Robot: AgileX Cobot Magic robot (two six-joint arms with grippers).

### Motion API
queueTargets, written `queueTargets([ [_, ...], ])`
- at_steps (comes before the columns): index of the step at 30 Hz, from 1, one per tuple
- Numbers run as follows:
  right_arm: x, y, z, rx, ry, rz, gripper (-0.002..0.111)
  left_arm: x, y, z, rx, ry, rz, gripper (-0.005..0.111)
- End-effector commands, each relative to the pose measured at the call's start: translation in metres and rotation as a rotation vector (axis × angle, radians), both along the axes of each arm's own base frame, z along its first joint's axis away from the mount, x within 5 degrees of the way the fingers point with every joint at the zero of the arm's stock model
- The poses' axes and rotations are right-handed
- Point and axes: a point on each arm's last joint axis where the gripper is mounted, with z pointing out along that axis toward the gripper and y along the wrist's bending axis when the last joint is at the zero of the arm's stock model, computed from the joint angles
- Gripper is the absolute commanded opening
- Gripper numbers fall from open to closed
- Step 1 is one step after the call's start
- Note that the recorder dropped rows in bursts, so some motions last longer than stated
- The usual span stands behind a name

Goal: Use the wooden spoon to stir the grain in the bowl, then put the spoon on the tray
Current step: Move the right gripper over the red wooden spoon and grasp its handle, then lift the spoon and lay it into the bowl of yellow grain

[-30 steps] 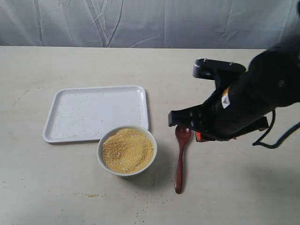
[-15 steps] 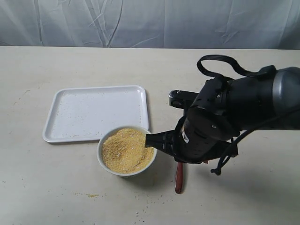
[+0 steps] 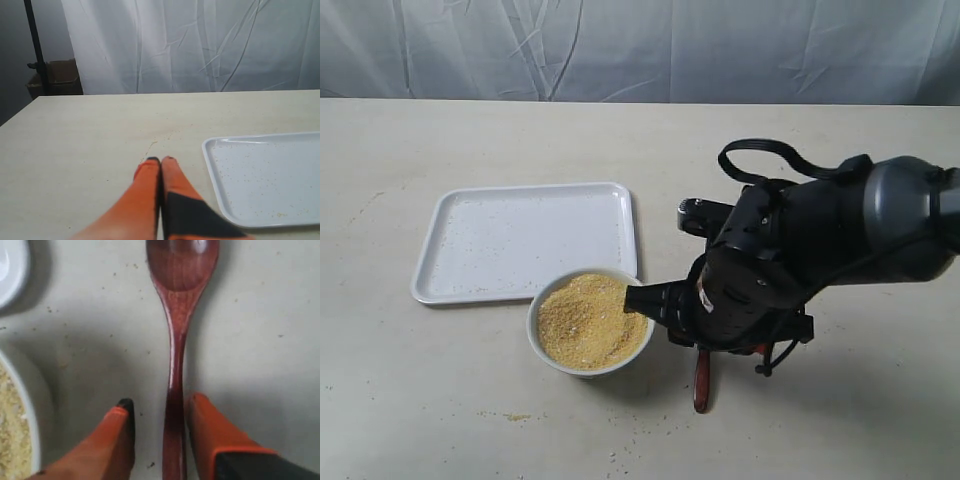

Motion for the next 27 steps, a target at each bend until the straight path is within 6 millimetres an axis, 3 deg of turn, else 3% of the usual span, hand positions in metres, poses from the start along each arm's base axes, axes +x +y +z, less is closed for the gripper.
queueTargets([
  [1,0.002,0.0,-0.009,-0.036,-0.001,0.007,0.036,0.0,0.0,-0.001,-0.006,-0.006,0.006,0.0],
  [9,0.003,0.001,-0.018,-0.048,0.012,0.012,0.035,0.0,0.0,-0.001,-0.006,-0.006,0.006,0.0],
  [14,0.002,-0.001,-0.019,-0.073,0.027,0.007,0.0,0.0,0.0,-0.001,-0.006,-0.006,0.006,0.0],
  [18,0.001,-0.006,-0.016,-0.121,0.039,0.003,0.0,0.0,0.0,-0.001,-0.006,-0.006,0.006,0.0],
  [23,0.001,-0.017,0.018,-0.183,-0.061,0.124,0.0,0.0,0.0,-0.001,-0.006,-0.006,0.006,0.0],
  [27,0.0,-0.024,0.063,-0.258,-0.129,0.354,0.0,0.0,0.0,-0.001,-0.006,-0.006,0.006,0.0],
])
